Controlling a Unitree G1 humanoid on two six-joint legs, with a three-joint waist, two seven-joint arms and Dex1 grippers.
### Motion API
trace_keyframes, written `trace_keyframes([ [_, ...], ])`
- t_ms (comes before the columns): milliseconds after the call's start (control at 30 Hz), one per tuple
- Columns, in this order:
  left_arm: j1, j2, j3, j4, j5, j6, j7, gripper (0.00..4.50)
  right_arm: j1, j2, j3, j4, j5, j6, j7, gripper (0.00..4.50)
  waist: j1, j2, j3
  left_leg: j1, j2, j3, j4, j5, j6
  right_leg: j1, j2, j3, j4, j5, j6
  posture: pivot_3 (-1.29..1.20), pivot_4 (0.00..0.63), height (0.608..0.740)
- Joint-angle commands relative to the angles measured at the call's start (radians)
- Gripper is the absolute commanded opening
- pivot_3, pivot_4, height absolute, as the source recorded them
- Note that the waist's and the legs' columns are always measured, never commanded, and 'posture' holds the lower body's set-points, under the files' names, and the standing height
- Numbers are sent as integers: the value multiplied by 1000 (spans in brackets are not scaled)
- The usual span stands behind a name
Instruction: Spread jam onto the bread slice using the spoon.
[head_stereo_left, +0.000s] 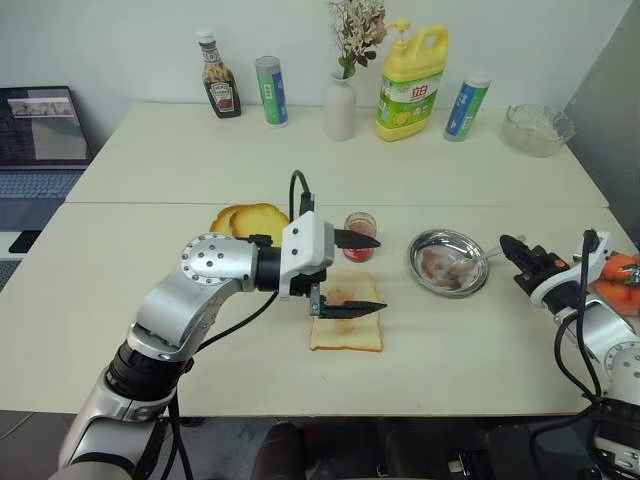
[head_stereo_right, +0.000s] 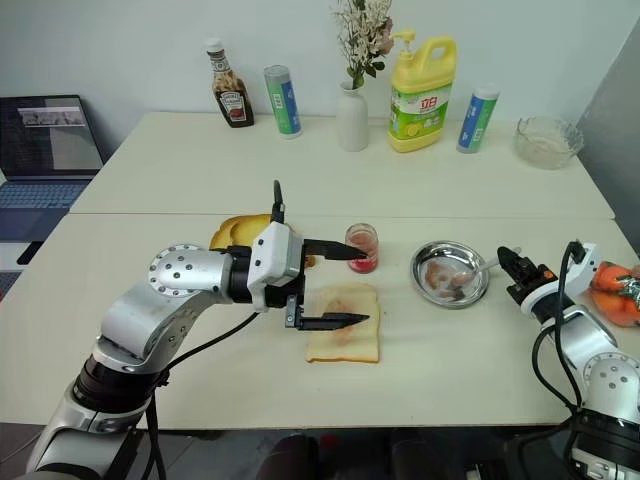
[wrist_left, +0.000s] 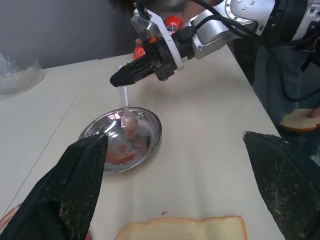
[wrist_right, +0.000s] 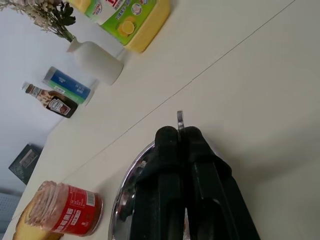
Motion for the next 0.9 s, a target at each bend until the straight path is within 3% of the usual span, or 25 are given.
trace_keyframes([
  [33,-9,-2,-11,-14,25,-25,-5,4500,-32,-1,-7,25,-46,-33,46,54,0,0,0,0,0,0,0,0,0,0,0,0,0,0,0,0,150,740],
  [333,0,-20,-17,-17,45,-26,12,4500,-60,16,2,94,-145,-46,125,54,0,0,0,0,0,0,1,0,0,0,0,0,0,0,0,0,150,740],
  [633,-1,-25,-14,7,64,-42,11,4500,-10,-18,51,27,-266,-54,206,2953,1,0,0,0,0,0,2,0,0,1,0,0,0,0,0,0,150,740],
  [767,-5,-31,-16,20,75,-59,13,4500,34,-65,136,-31,-408,-114,275,4250,0,0,0,0,0,0,2,0,0,1,0,0,0,0,0,0,150,740],
  [800,-6,-32,-15,23,76,-60,14,4500,39,-69,146,-39,-431,-128,283,4473,0,0,0,0,0,0,2,0,0,1,0,0,0,0,0,0,150,740],
  [900,-7,-40,-12,30,78,-64,19,4500,63,-97,199,-69,-541,-188,317,4473,1,0,0,0,0,0,3,0,0,1,0,0,1,0,0,0,150,740],
])
